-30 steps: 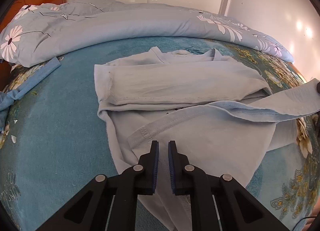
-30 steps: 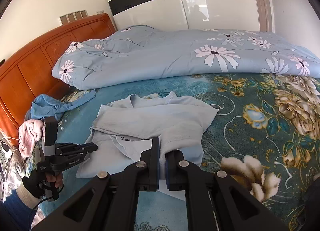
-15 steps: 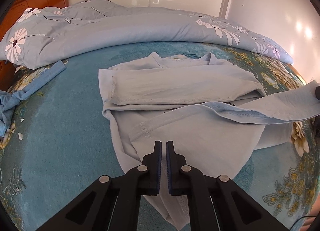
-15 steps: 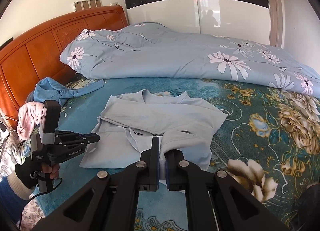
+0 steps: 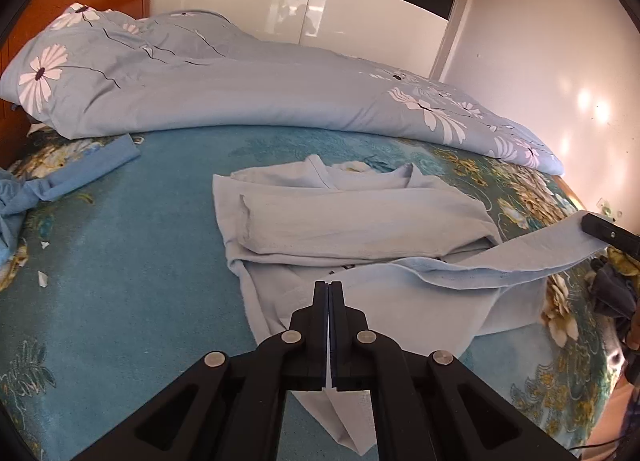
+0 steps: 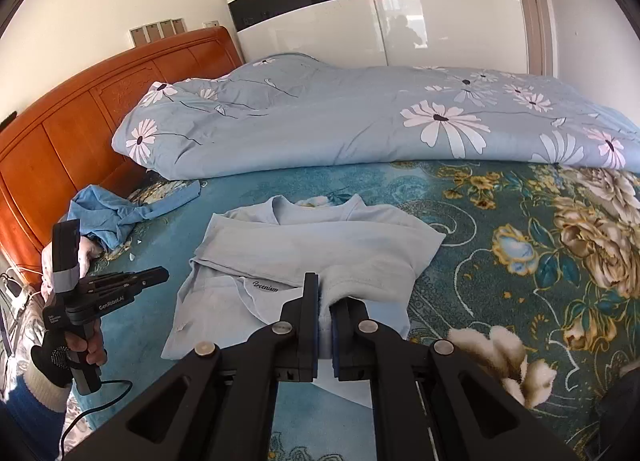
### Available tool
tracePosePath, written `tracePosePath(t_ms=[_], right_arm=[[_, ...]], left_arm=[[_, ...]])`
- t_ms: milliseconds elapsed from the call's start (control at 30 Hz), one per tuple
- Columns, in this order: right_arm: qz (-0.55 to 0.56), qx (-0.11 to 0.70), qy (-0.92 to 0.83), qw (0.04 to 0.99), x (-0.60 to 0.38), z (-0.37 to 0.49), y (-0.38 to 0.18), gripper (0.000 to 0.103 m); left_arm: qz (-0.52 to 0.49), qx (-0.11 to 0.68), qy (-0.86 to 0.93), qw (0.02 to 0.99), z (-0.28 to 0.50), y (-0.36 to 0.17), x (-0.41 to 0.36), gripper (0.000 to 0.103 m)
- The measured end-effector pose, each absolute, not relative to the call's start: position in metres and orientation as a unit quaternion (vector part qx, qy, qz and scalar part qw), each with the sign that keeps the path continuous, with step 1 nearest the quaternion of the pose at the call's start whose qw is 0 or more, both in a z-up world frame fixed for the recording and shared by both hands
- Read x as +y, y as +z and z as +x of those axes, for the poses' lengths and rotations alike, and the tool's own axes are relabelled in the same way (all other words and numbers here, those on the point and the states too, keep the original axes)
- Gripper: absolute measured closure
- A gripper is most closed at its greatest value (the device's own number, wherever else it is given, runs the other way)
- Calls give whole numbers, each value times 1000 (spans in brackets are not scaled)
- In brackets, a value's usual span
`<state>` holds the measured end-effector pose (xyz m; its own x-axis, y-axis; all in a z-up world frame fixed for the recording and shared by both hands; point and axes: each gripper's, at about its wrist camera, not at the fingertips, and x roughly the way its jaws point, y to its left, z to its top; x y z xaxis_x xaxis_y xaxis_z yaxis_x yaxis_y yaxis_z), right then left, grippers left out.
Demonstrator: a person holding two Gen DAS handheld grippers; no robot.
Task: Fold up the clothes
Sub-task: 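Lift the hem with both grippers and fold it over toward the collar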
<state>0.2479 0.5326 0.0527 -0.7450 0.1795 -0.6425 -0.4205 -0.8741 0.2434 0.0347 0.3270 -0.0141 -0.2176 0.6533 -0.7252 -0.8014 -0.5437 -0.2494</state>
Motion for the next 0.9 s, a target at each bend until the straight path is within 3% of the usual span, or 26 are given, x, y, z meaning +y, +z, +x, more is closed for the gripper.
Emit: tracePosePath(t_ms=[233, 333, 400, 700, 767, 800, 867, 900], right_arm=[[-335, 202, 904, 172, 538, 254, 37, 98], [-339, 200, 903, 174, 539, 259, 35, 98], [-343, 200, 902, 173, 537, 261, 33, 98], [-350, 206, 898, 170, 533, 268, 28, 98], [-351, 211, 896, 171, 535, 267, 27, 98], [-350, 214, 896, 170, 536, 267, 27, 98], [-346, 218, 897, 166, 537, 268, 28, 98], [-344, 221, 898, 162, 537, 269, 29, 98]], left_arm=[[-482, 86, 744, 454, 38, -60, 333, 100], [-499, 67, 731, 460, 41, -61, 328, 88], [-508, 52, 722, 467, 43, -61, 325, 70], [-507, 66, 738, 441, 46, -63, 324, 60], [-520, 42, 727, 446, 39, -67, 326, 63], [-516, 36, 729, 448, 39, -65, 325, 71], [-503, 33, 737, 450, 41, -59, 322, 101], [-493, 34, 743, 452, 44, -55, 320, 101]])
